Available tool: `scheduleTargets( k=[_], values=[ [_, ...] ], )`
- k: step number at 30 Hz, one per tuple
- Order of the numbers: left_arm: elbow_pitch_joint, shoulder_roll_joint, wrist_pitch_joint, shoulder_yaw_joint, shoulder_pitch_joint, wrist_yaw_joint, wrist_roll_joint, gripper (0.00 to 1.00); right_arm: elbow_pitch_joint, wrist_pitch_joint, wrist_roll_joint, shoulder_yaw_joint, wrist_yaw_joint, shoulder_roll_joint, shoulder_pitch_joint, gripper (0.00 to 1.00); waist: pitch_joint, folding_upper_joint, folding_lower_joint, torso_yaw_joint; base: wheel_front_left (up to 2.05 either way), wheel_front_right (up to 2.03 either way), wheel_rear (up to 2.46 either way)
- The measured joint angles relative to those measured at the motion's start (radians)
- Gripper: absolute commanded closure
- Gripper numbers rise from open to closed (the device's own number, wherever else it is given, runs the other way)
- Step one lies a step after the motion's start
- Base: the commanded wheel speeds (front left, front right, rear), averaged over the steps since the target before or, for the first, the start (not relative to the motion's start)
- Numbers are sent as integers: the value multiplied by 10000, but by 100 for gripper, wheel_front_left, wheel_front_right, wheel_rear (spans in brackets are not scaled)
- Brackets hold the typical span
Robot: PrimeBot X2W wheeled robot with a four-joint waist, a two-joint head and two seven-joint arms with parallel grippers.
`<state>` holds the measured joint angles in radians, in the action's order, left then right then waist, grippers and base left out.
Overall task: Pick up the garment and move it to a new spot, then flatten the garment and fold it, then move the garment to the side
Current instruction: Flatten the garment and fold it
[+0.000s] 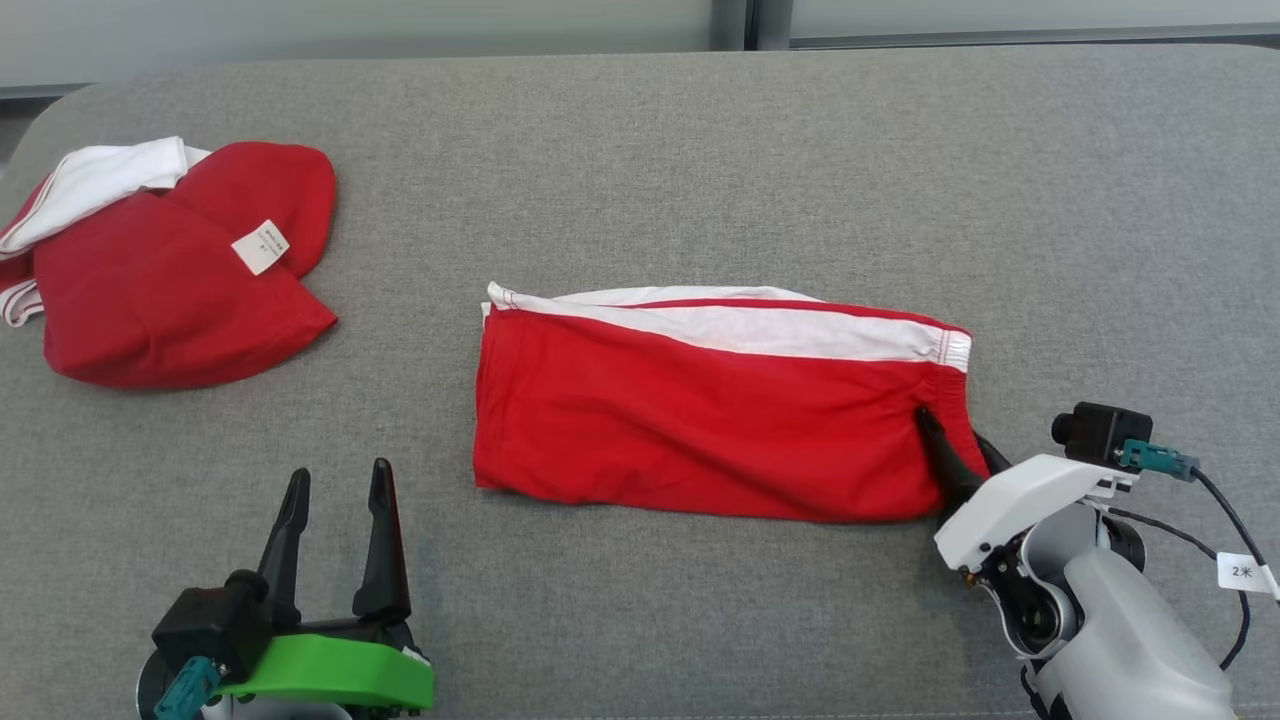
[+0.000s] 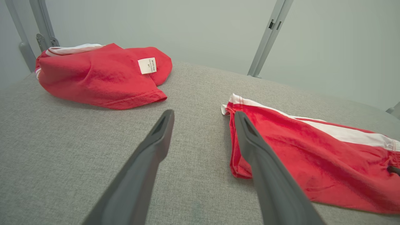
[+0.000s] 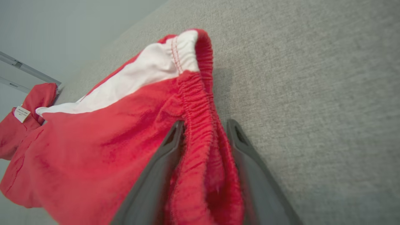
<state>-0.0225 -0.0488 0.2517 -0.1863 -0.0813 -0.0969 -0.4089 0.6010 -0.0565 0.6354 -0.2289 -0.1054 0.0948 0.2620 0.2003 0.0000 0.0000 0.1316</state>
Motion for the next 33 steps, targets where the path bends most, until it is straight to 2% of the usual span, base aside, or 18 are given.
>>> scheduleTargets(
  k=[1, 10, 27, 33],
  values=[
    [13, 0, 0, 4, 3, 0, 0, 0, 35, 27, 2, -29, -4, 0, 19, 100, -2, 0, 0, -9, 0, 0, 0],
    [52, 10, 0, 217, 6, -13, -2, 0, 88, 88, 109, -194, -90, 159, 360, 100, -68, 0, 0, -230, 0, 0, 0],
    [107, 15, 0, 117, 5, -15, -2, 0, 115, 186, 270, 301, -174, 1808, 800, 100, -306, 0, 0, -918, 0, 0, 0],
    [167, 15, 0, 138, 5, -15, -15, 0, 56, 437, 274, -276, -174, 1538, 824, 100, -427, 0, 0, -1040, 0, 0, 0]
  ],
)
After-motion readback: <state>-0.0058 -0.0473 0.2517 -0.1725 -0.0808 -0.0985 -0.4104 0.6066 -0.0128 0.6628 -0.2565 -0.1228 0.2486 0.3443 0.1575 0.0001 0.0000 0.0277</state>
